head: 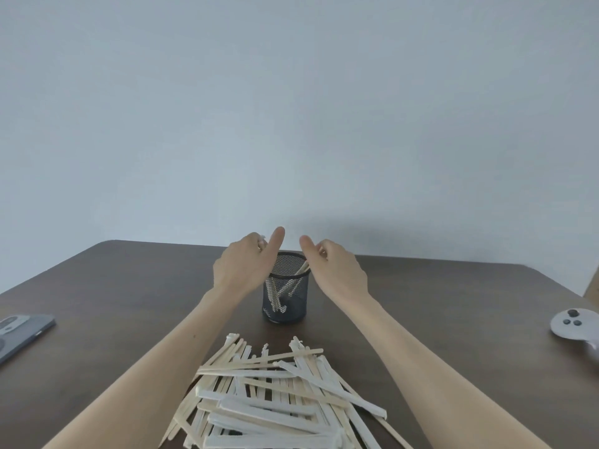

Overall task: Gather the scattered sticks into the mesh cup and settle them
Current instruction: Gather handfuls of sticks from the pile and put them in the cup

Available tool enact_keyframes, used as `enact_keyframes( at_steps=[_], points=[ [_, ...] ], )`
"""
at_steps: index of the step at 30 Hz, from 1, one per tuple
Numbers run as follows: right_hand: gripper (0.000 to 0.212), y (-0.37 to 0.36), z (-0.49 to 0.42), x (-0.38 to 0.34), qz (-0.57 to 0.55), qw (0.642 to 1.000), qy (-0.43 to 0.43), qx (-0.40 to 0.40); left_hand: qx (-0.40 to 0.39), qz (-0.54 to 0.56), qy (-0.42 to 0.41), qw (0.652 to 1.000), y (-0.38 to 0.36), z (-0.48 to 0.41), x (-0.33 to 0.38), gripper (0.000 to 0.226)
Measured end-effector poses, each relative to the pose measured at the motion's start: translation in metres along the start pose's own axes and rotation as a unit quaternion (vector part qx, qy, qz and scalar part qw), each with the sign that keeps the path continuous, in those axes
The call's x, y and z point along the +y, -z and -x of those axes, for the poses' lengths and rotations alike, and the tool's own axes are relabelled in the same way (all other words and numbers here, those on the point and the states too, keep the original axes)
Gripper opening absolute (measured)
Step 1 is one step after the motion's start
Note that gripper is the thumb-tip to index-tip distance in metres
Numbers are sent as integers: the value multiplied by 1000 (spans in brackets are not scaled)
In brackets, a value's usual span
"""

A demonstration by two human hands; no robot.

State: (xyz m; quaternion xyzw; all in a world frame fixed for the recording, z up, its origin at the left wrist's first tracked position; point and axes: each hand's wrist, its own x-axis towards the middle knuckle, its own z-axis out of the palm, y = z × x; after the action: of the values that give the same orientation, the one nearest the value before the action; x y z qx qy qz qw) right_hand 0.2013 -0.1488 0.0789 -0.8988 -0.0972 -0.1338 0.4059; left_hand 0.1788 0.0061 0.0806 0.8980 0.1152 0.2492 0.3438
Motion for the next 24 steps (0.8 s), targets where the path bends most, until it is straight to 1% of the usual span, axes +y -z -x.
enact_keyframes(
  at_steps=[2, 5, 6, 8, 10, 12, 13, 15, 17, 18, 19, 22, 24],
  points=[
    [50, 5, 9, 2, -4, 1000, -10, -13, 0, 10, 10, 1000, 11, 6, -2, 62],
    [51, 13, 31, 9, 10, 1000, -19, -7, 12, 11, 26, 1000, 31, 23, -7, 68],
    [49, 15, 41, 13, 17, 1000, -18, -11, 16, 5, 20, 1000, 37, 31, -11, 65],
    [42, 17, 62, 20, 33, 999, -4, -35, 2, -24, -16, 1000, 48, 53, -21, 53],
    [36, 15, 81, 28, 46, 996, 20, -71, -37, -70, -69, 995, 54, 77, -33, 40],
    [40, 12, 99, 34, 71, 991, 45, -105, -93, -105, -121, 983, 57, 103, -44, 42],
    [46, 10, 105, 37, 93, 987, 56, -115, -132, -112, -140, 975, 57, 114, -48, 48],
    [61, 7, 115, 41, 146, 977, 71, -138, -221, -118, -156, 955, 57, 132, -54, 68],
    [68, 5, 119, 43, 190, 966, 82, -155, -278, -133, -162, 937, 53, 141, -60, 83],
    [66, 4, 120, 44, 193, 965, 84, -158, -283, -135, -166, 935, 51, 141, -62, 85],
    [60, 4, 121, 45, 184, 967, 85, -156, -277, -131, -169, 937, 50, 140, -64, 81],
    [36, 2, 120, 47, 148, 975, 91, -138, -254, -124, -177, 943, 49, 134, -65, 59],
    [27, 1, 118, 49, 130, 978, 95, -133, -246, -115, -187, 944, 47, 131, -64, 45]
  ],
)
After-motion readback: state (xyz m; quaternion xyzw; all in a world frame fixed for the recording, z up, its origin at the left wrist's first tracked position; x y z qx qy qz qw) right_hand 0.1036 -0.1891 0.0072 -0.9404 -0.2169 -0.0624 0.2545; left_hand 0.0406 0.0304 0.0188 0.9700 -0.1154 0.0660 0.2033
